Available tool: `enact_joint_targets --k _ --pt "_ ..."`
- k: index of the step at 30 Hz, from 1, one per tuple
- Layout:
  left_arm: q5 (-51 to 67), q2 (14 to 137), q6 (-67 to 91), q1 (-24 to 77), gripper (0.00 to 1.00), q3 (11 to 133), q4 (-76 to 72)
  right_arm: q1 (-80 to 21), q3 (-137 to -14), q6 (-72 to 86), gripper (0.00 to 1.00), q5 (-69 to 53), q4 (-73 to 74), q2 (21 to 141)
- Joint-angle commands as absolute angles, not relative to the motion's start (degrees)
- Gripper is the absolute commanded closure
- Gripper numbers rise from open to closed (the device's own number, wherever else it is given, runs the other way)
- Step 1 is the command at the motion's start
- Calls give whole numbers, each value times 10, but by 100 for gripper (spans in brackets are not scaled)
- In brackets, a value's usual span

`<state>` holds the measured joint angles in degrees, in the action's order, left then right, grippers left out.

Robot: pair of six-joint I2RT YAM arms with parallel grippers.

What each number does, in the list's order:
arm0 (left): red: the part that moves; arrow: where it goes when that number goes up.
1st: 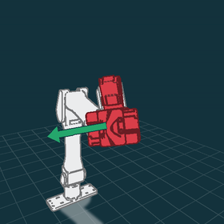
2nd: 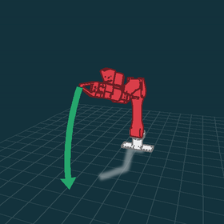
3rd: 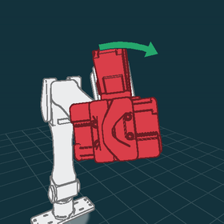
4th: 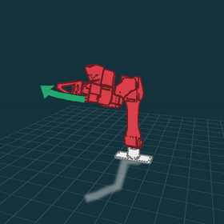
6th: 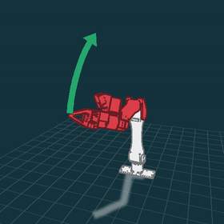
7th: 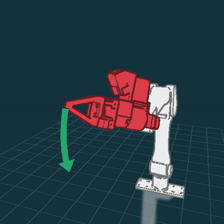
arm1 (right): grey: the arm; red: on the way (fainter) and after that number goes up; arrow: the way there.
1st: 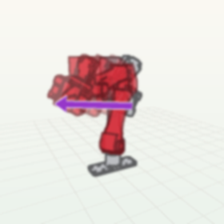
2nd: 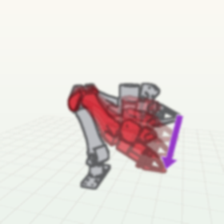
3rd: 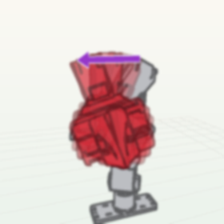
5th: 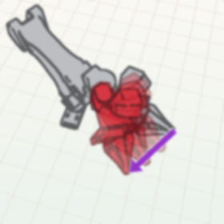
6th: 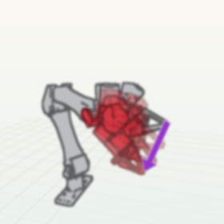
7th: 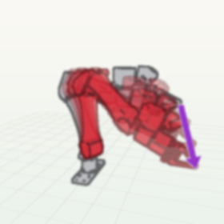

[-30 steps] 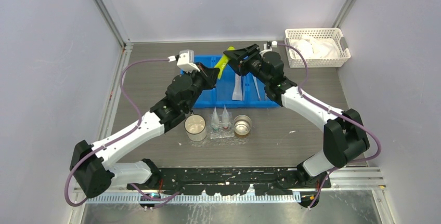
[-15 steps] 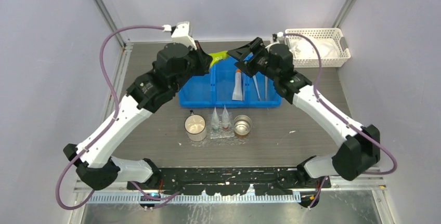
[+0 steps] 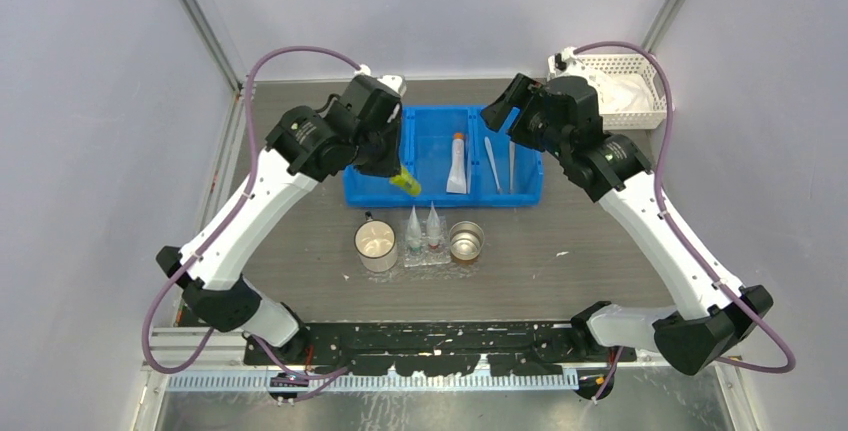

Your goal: Prepare toiletry sets of a toothbrush and toothpaste on the tray

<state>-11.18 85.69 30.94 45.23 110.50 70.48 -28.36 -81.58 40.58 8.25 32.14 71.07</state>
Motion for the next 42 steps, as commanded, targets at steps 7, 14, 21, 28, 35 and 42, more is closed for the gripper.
enact_joint_targets --k 7,14,21,28,35,42 --pt "-30 817 292 468 96 1114 791 -280 -766 365 20 107 358 687" --pt "14 795 292 470 96 1107 778 -280 -754 368 20 96 352 687" --pt "29 803 275 491 96 1088 819 -279 -738 366 20 96 349 683" --pt "6 818 273 516 96 1079 838 -277 -727 369 20 84 339 685" --pt "-39 881 263 550 96 1077 830 -275 -716 367 20 78 334 684" --pt "-74 926 256 560 96 1080 817 -266 -703 361 20 73 332 680"
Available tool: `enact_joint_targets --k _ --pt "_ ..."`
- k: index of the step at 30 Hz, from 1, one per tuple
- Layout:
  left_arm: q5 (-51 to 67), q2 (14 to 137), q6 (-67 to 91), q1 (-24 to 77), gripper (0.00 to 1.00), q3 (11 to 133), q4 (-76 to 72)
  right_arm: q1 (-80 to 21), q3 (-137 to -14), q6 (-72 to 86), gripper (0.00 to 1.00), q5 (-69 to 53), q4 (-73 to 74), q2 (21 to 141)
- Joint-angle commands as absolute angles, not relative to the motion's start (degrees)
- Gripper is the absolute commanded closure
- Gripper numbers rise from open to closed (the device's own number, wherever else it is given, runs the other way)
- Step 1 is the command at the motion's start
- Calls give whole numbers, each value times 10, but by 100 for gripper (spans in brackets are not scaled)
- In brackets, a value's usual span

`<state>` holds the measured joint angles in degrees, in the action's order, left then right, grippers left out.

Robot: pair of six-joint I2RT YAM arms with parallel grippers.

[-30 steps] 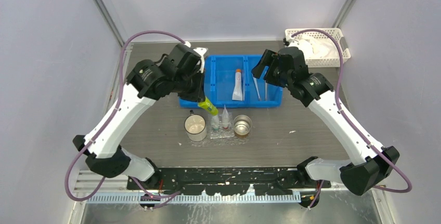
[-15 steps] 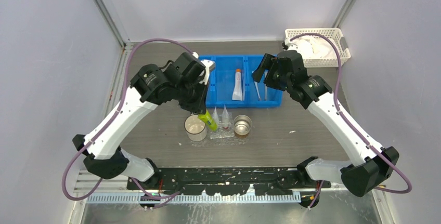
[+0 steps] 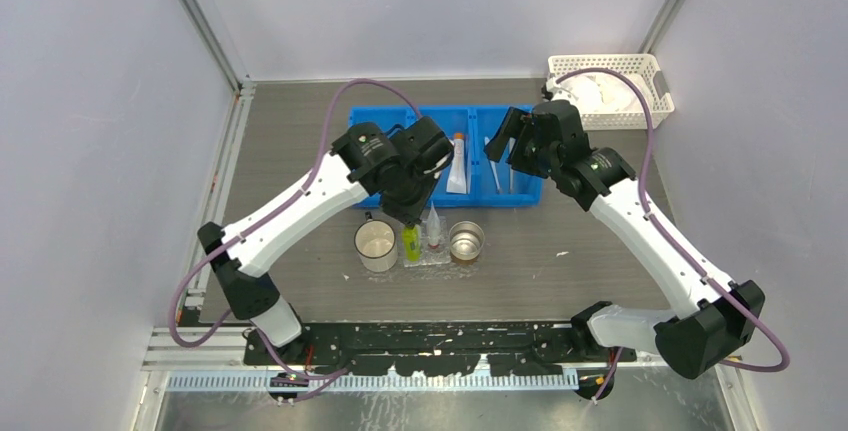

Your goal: Prepare toiletry sets of a toothbrush and toothpaste on the tray

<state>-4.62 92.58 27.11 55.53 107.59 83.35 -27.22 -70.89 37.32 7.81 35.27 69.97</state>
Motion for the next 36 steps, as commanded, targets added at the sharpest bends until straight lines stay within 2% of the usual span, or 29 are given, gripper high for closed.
enact_joint_targets --k 1,36 --pt "-78 930 255 560 96 1082 817 -265 -701 361 20 72 331 679" --pt "-92 928 253 560 96 996 723 -229 -634 366 20 21 291 673"
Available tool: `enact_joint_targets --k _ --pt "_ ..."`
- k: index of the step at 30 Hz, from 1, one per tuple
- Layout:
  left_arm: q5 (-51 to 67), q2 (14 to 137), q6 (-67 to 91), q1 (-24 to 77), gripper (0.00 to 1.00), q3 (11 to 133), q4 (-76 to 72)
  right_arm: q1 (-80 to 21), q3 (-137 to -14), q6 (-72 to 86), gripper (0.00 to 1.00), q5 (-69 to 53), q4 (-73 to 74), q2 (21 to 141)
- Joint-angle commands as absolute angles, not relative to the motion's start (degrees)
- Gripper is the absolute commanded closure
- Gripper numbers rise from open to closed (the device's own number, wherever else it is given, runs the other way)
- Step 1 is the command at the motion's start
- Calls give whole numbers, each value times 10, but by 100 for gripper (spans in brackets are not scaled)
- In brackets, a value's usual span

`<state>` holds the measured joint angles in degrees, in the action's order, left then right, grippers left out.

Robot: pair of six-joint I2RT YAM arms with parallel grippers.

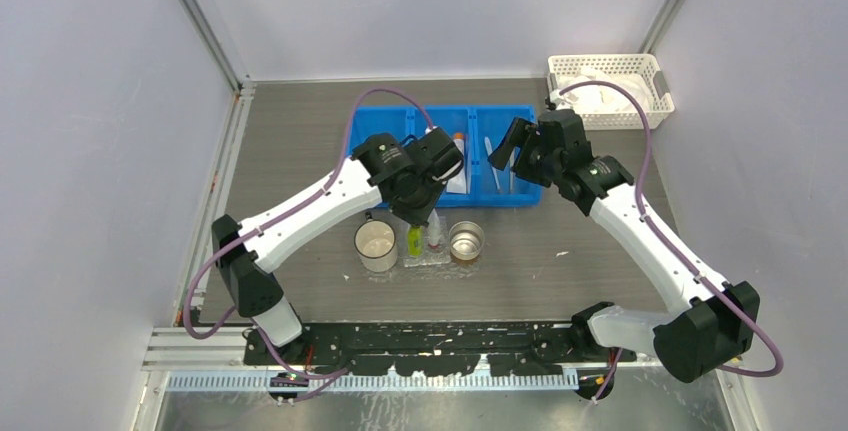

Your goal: Prepare toiletry sets of a toothbrush and toothpaste on the tray

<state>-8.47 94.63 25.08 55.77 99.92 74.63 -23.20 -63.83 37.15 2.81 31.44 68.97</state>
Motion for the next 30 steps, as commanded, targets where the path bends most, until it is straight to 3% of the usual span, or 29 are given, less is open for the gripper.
enact_joint_targets --k 1,30 --pt "-92 927 253 561 96 993 721 -229 -633 366 20 20 290 673" --pt "-104 899 266 561 92 877 612 -225 -607 375 20 7 269 682"
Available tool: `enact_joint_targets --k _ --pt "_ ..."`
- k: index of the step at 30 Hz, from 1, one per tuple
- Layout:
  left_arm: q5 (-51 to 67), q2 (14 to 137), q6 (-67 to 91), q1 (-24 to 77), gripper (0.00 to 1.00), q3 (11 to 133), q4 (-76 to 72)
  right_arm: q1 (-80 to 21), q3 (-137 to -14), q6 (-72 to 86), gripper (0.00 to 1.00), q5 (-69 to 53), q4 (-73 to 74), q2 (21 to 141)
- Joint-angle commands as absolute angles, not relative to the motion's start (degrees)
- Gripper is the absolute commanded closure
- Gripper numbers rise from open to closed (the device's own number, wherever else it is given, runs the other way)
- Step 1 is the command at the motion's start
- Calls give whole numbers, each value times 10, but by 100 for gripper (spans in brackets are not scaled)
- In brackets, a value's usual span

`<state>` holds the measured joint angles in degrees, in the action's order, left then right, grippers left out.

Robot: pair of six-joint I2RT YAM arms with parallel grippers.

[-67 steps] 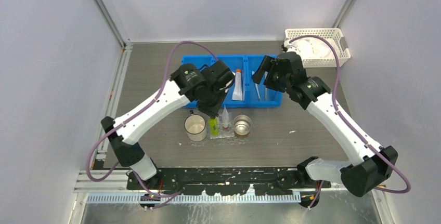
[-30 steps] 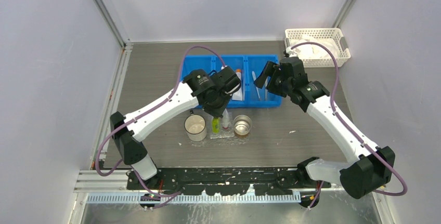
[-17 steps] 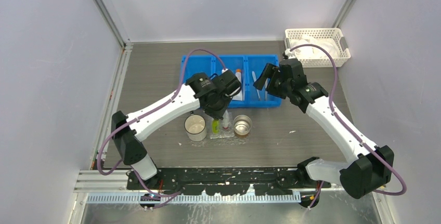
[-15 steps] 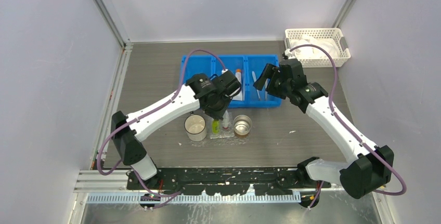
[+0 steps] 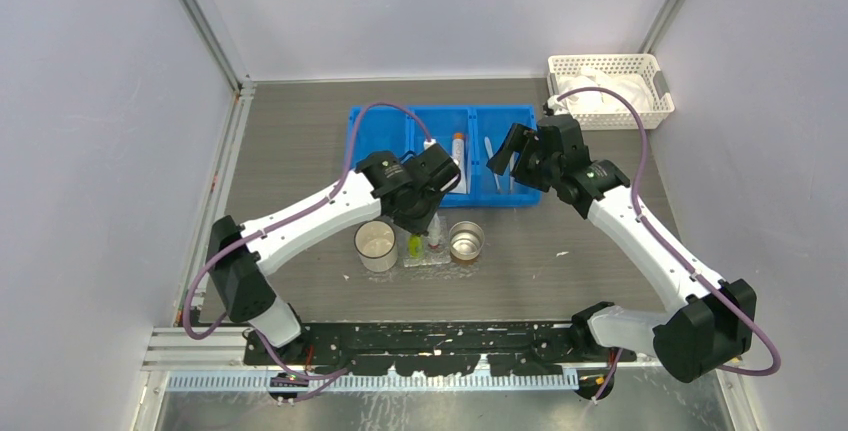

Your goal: Prepare toiletry sets of a toothbrush and toothpaste on the tray

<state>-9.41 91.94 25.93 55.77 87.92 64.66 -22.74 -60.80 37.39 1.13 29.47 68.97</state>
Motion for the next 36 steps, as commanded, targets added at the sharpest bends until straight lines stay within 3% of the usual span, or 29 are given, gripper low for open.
enact_joint_targets --k 1,12,20,25,32,36 --pt "-105 899 266 561 92 873 608 -225 -605 375 20 8 268 682" --pt "-105 909 271 560 89 855 594 -223 -599 376 20 -14 262 685" --pt "-120 894 282 560 55 878 609 -222 -604 375 20 -17 262 690" --pt "-142 872 280 561 51 933 640 -222 -637 376 20 -36 261 714" --pt "-175 803 287 561 43 962 651 -239 -809 321 24 -97 319 886" --pt "-200 757 290 560 38 936 648 -281 -950 266 23 -31 392 1019"
